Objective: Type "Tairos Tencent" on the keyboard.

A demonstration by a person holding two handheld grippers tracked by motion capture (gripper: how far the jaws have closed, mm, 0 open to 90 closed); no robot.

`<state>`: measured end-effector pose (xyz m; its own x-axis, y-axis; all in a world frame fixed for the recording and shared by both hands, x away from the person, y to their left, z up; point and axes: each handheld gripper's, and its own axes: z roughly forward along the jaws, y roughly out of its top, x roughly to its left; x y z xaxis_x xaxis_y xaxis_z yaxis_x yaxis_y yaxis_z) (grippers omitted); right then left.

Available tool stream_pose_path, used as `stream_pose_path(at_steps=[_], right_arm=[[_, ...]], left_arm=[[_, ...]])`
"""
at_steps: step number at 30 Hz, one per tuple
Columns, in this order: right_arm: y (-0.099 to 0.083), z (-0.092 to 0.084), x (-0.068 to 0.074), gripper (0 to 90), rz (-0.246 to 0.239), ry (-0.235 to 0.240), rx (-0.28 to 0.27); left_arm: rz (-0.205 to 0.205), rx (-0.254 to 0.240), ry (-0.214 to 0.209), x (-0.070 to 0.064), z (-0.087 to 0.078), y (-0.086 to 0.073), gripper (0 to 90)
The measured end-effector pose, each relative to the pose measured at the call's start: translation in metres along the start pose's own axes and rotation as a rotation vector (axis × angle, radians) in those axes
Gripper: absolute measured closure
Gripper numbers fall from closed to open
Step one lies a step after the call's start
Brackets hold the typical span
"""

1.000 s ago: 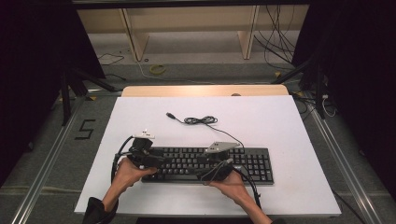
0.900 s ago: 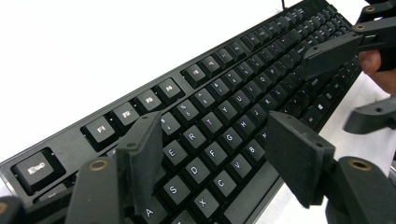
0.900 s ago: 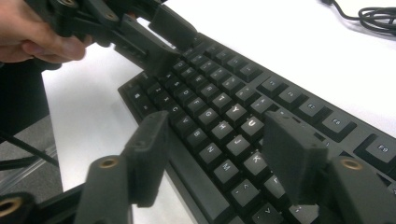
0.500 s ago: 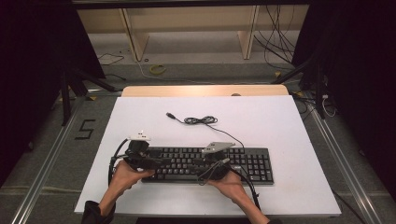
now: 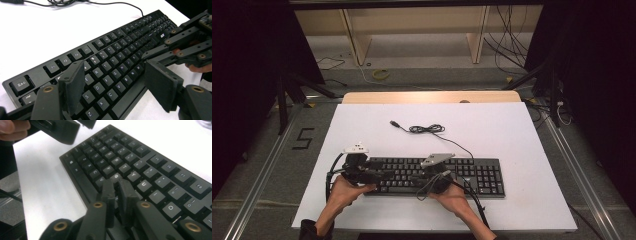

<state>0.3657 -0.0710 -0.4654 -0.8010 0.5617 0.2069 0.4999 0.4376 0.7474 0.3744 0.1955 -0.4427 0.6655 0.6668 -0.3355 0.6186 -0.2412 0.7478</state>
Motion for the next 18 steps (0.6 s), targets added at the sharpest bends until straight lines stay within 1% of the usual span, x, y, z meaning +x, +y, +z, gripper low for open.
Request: stream_pose_path(at_steps=[3, 5, 10, 14, 18], right_arm=[[0.000, 0.003, 0.000, 88.4, -0.002, -0.005, 0.011], [-0.001, 0.005, 0.000, 89.8, -0.006, -0.006, 0.019], [-0.002, 0.010, 0.000, 90.0, -0.020, -0.014, 0.037], [-0.002, 0.014, 0.001, 90.0, -0.025, -0.019, 0.049], [-0.002, 0.015, 0.000, 90.0, -0.022, -0.021, 0.052]], left_arm=[[-0.004, -0.014, -0.002, -0.001, -0.002, -0.001, 32.5], [-0.005, -0.014, -0.006, -0.002, -0.002, -0.002, 32.4], [0.000, -0.011, -0.005, -0.003, -0.003, -0.006, 32.2], [-0.003, -0.018, -0.004, -0.003, -0.005, -0.008, 32.1], [0.003, -0.020, -0.006, -0.004, -0.005, -0.008, 32.0]])
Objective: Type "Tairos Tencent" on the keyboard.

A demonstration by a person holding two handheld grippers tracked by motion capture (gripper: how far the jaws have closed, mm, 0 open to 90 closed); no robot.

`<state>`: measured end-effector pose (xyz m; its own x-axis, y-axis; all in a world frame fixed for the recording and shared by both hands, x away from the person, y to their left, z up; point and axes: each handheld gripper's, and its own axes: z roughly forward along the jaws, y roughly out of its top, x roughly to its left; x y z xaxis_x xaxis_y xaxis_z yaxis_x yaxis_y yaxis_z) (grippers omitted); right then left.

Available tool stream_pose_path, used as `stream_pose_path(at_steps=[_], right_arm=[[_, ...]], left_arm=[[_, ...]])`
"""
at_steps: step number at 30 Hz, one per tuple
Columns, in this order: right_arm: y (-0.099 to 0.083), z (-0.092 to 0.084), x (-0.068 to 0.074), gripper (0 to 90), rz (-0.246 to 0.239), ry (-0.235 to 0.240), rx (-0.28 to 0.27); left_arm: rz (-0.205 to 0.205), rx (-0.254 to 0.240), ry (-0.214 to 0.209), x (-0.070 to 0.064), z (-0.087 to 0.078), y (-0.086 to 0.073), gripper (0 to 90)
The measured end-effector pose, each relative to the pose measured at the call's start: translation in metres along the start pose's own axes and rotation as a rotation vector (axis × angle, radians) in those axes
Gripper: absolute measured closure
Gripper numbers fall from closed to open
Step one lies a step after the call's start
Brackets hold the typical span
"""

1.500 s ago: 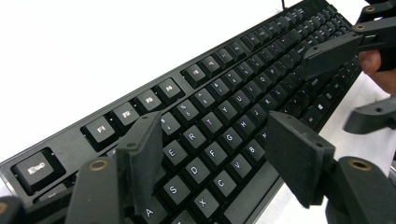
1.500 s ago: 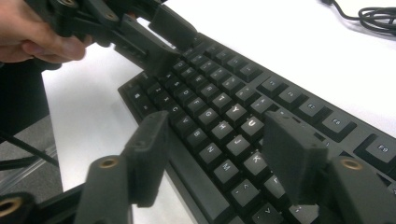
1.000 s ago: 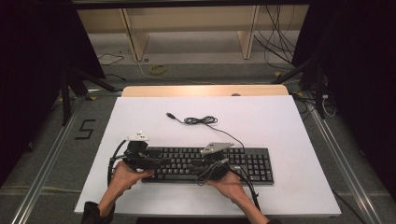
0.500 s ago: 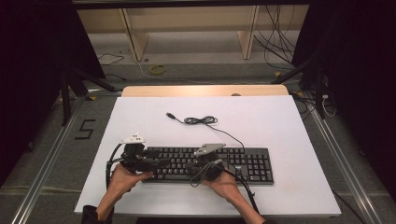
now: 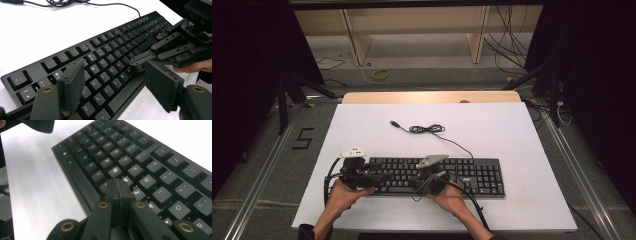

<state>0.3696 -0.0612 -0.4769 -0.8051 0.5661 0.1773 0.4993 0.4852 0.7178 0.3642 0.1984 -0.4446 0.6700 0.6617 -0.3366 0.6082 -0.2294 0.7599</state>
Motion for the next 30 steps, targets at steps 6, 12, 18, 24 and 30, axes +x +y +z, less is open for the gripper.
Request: stream_pose_path(at_steps=[6, 12, 18, 24, 30], right_arm=[[0.0001, 0.0017, 0.0002, 90.0, 0.001, -0.002, 0.006], [-0.0004, 0.0030, -0.0001, 90.0, -0.003, -0.002, 0.011], [-0.0004, 0.0036, -0.0001, 90.0, -0.003, -0.001, 0.009], [-0.0007, 0.0038, -0.0003, 90.0, -0.007, -0.002, 0.011], [-0.0015, 0.0063, 0.0012, 90.0, -0.019, -0.005, 0.028]], left_arm=[[-0.002, 0.001, -0.001, -0.0007, 0.0006, -0.0010, 31.5], [0.002, 0.003, 0.000, -0.0001, 0.0006, -0.0019, 31.1], [0.002, 0.002, 0.000, -0.0001, 0.0006, -0.0020, 31.0], [0.001, 0.004, 0.001, -0.0002, 0.0014, -0.0023, 31.1], [-0.002, 0.004, 0.005, 0.0010, 0.0015, -0.0025, 31.1]])
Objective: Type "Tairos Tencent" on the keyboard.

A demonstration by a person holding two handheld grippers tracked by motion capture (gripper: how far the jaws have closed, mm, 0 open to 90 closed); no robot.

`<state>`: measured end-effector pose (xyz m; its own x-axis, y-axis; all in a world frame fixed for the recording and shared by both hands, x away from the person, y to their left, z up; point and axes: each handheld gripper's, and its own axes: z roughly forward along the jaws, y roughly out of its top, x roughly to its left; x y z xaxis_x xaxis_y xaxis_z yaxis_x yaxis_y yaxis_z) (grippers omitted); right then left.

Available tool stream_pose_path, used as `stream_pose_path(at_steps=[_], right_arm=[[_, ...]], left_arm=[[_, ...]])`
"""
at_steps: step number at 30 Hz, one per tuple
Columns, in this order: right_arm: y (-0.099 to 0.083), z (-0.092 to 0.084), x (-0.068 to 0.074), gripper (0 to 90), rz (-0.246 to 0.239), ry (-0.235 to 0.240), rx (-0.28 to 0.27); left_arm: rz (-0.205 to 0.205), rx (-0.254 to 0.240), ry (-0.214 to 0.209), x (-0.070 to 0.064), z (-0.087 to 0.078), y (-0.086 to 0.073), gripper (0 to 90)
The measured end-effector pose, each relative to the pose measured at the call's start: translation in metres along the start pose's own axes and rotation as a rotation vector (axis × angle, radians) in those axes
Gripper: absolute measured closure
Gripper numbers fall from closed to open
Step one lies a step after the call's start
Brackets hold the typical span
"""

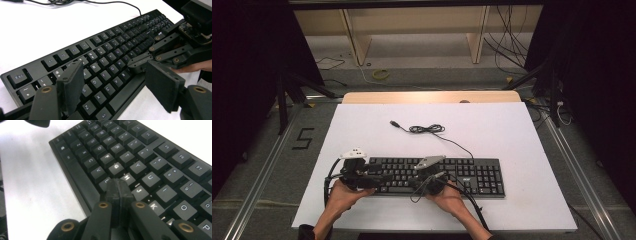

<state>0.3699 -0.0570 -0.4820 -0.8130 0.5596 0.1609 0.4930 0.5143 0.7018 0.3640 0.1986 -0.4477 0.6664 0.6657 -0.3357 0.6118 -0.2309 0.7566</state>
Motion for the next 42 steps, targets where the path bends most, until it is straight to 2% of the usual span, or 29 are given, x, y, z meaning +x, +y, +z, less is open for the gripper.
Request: stream_pose_path(at_steps=[2, 7, 22, 32, 37, 42], right_arm=[[0.001, 0.000, 0.001, 90.0, -0.007, -0.008, 0.003], [0.002, -0.005, -0.002, 90.0, 0.020, 0.002, -0.022], [0.000, -0.022, -0.011, 81.1, 0.056, 0.003, -0.084], [-0.003, -0.039, -0.015, 69.0, 0.074, 0.017, -0.138], [-0.007, -0.046, -0.017, 58.5, 0.093, 0.017, -0.153], [-0.011, -0.052, -0.018, 52.9, 0.109, 0.015, -0.166]], left_arm=[[0.000, 0.003, 0.001, 0.000, 0.000, 0.000, 31.0], [-0.002, 0.000, 0.002, 0.001, 0.000, 0.000, 31.1], [-0.003, -0.001, 0.005, 0.002, 0.001, 0.001, 31.3], [0.005, 0.010, 0.009, 0.004, 0.007, 0.002, 31.6], [0.006, 0.011, 0.008, 0.003, 0.009, 0.003, 31.8], [0.009, 0.014, 0.004, 0.003, 0.012, 0.005, 31.8]])
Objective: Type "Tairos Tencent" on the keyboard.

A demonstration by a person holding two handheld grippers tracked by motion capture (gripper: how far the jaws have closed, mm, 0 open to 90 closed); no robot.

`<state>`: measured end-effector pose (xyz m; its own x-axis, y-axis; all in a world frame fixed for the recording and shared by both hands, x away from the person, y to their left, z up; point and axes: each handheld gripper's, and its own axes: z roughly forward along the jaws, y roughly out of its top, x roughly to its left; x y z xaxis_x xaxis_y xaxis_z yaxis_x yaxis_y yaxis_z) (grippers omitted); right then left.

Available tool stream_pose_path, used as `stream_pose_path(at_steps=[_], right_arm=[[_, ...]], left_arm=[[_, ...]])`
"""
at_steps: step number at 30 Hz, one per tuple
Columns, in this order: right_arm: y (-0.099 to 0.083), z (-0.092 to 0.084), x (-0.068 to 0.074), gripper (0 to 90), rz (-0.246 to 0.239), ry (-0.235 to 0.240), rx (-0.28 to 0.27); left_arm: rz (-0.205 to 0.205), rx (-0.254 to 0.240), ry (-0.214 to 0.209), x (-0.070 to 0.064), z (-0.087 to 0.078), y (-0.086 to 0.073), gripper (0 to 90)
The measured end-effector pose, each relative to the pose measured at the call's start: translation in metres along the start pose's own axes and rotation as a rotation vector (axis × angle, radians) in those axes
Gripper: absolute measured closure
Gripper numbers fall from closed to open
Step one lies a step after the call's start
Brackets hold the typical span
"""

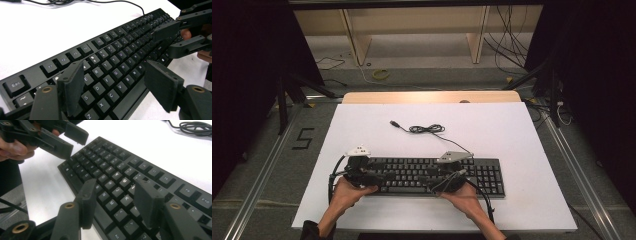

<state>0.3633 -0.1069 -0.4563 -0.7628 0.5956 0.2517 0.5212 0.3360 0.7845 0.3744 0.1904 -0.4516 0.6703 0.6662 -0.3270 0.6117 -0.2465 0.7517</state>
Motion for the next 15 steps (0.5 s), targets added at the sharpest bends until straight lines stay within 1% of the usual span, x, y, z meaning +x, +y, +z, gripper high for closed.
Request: stream_pose_path(at_steps=[3, 5, 10, 11, 12, 15], right_arm=[[-0.002, -0.005, -0.001, 50.6, 0.007, -0.001, -0.016], [-0.003, -0.009, -0.002, 50.0, 0.008, -0.002, -0.025], [-0.008, -0.018, -0.005, 45.6, 0.015, -0.012, -0.039], [-0.009, -0.019, -0.005, 44.4, 0.016, -0.013, -0.044], [-0.010, -0.021, -0.006, 43.8, 0.023, -0.014, -0.044], [-0.012, -0.025, -0.007, 43.2, 0.020, -0.016, -0.051]], left_arm=[[0.004, 0.002, 0.000, 0.000, 0.003, 0.001, 32.5], [0.002, 0.004, -0.004, -0.001, 0.006, 0.003, 34.7], [0.007, 0.027, -0.005, 0.000, 0.014, 0.005, 38.7], [0.006, 0.033, -0.009, -0.001, 0.016, 0.005, 40.4], [0.016, 0.041, -0.009, 0.000, 0.018, 0.006, 41.9], [0.010, 0.060, -0.007, -0.001, 0.022, 0.007, 47.5]])
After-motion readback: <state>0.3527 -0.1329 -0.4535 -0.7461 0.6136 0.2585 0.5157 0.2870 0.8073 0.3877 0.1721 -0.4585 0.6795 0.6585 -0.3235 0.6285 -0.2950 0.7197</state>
